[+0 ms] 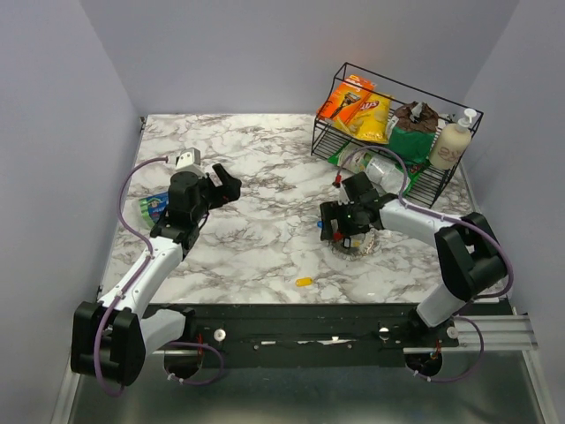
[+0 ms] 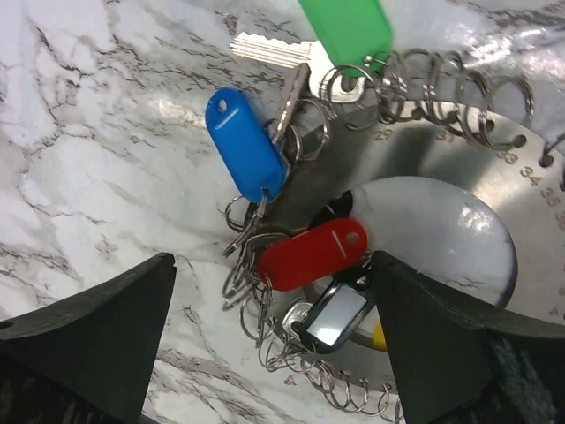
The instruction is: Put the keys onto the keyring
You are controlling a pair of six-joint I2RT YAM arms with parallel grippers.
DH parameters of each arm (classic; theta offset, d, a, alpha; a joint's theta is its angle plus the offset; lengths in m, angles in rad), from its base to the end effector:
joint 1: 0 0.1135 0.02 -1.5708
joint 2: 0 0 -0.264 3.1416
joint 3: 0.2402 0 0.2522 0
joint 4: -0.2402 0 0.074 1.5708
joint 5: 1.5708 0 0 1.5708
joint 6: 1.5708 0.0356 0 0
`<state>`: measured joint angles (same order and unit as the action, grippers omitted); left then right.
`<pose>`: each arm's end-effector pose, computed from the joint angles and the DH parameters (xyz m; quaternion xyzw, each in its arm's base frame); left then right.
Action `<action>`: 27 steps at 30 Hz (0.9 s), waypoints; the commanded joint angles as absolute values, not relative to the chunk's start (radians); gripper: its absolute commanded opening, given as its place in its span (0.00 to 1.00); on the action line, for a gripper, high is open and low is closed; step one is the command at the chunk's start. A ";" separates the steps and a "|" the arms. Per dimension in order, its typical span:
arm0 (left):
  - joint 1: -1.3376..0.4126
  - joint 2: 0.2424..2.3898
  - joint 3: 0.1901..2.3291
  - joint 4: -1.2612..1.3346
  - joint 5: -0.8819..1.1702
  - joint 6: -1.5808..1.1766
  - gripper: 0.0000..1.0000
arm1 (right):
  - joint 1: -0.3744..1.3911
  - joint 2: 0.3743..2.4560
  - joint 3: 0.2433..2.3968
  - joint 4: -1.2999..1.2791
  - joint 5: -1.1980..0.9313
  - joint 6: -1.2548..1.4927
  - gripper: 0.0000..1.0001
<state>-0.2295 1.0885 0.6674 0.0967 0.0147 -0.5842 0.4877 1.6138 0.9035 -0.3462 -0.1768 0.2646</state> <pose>0.2429 -0.0573 0.2671 -0.1390 0.8000 -0.2364 0.5336 0.2708 0.1507 0.1681 -0.1295 0.9549 0.1725 0.2043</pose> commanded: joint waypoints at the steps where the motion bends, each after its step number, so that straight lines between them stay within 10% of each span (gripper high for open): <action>1: -0.232 1.074 0.683 0.055 0.063 -0.589 0.99 | 0.526 1.686 0.943 -0.345 -0.187 0.288 1.00; 27: -0.232 1.066 0.709 0.002 0.084 -0.569 0.99 | 0.690 1.898 1.276 -0.305 -0.338 0.321 1.00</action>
